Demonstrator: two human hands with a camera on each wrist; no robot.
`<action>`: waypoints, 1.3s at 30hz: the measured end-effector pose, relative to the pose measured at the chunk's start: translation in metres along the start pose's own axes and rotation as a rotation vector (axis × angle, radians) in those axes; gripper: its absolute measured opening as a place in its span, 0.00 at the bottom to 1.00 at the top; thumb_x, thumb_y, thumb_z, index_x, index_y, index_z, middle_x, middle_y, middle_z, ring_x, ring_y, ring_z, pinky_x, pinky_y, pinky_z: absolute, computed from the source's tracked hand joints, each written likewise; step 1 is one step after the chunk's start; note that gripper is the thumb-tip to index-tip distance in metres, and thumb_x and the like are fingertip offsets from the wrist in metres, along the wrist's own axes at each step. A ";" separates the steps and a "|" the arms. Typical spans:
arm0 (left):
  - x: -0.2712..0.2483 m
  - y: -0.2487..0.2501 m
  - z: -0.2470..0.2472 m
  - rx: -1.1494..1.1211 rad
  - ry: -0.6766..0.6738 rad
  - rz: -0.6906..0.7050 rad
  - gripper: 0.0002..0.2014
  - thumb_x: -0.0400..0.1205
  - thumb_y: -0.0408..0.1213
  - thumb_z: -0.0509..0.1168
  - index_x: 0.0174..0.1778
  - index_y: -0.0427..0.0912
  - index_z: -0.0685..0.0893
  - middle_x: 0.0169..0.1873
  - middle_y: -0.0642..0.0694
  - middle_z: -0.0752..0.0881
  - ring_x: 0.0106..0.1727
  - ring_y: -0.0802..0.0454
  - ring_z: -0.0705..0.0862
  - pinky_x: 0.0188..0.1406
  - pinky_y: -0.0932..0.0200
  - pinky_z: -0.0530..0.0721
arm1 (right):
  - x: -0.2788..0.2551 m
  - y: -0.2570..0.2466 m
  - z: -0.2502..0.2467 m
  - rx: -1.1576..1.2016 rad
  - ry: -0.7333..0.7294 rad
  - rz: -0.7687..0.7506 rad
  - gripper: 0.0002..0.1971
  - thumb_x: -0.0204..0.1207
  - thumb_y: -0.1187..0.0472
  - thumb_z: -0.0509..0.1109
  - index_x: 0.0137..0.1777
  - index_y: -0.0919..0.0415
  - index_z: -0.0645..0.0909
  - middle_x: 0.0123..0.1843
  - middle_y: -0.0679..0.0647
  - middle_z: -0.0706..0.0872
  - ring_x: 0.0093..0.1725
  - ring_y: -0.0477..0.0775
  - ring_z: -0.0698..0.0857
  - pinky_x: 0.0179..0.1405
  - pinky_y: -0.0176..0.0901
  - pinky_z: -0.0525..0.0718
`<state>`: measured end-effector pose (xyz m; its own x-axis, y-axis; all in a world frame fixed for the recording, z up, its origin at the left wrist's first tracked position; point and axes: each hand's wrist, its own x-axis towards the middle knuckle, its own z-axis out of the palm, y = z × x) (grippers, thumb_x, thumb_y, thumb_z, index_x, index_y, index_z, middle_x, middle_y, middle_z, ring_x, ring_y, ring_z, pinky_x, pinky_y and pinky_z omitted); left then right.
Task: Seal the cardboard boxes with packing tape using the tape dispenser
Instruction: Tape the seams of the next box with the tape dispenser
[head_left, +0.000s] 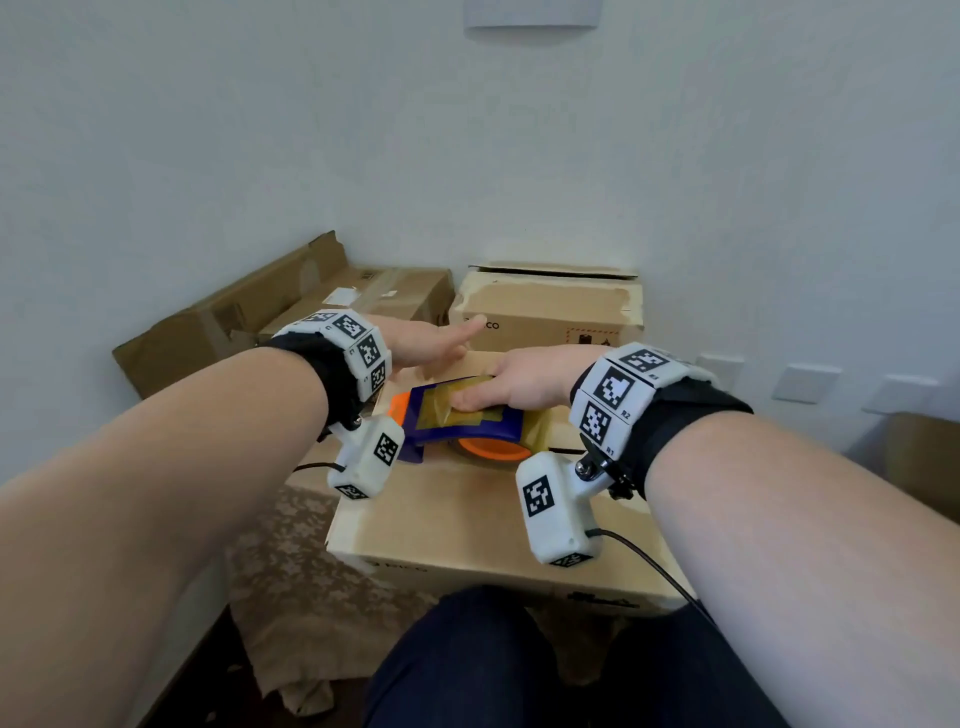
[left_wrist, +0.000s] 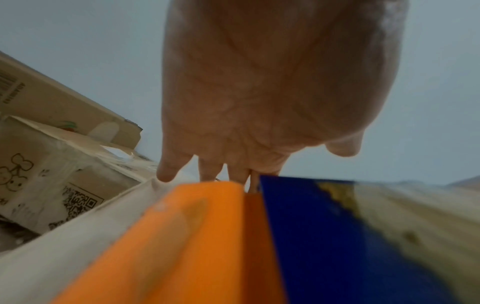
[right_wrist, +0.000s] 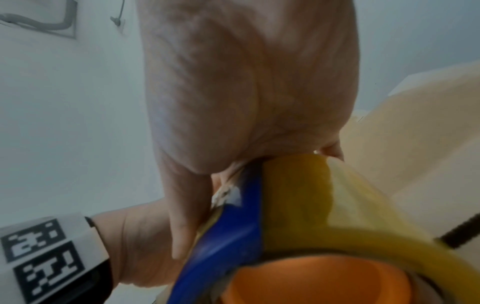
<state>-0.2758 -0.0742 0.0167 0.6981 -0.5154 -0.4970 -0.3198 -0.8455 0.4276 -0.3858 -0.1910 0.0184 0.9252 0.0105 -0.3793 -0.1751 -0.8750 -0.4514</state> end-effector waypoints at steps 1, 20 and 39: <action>0.000 0.000 0.000 0.004 0.004 0.006 0.40 0.79 0.70 0.34 0.81 0.51 0.64 0.83 0.51 0.57 0.84 0.45 0.53 0.80 0.40 0.56 | -0.001 -0.002 0.000 -0.004 -0.003 -0.005 0.12 0.81 0.39 0.62 0.41 0.44 0.74 0.45 0.46 0.82 0.52 0.52 0.80 0.62 0.45 0.72; 0.005 -0.003 0.002 0.079 0.004 0.048 0.47 0.74 0.76 0.33 0.81 0.51 0.65 0.79 0.51 0.66 0.81 0.47 0.62 0.81 0.44 0.51 | -0.004 -0.008 0.006 0.028 0.030 -0.065 0.15 0.76 0.39 0.67 0.47 0.50 0.81 0.47 0.50 0.84 0.53 0.54 0.81 0.63 0.47 0.75; 0.019 -0.013 0.004 0.192 0.106 0.213 0.63 0.54 0.87 0.29 0.72 0.51 0.77 0.70 0.46 0.79 0.70 0.46 0.76 0.78 0.42 0.63 | -0.025 0.017 -0.015 -0.103 0.040 -0.020 0.22 0.72 0.34 0.68 0.48 0.52 0.87 0.48 0.53 0.90 0.48 0.54 0.86 0.57 0.47 0.79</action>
<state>-0.2614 -0.0738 -0.0014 0.6619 -0.6750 -0.3260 -0.5745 -0.7362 0.3578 -0.4069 -0.2137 0.0327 0.9413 0.0110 -0.3375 -0.1229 -0.9198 -0.3727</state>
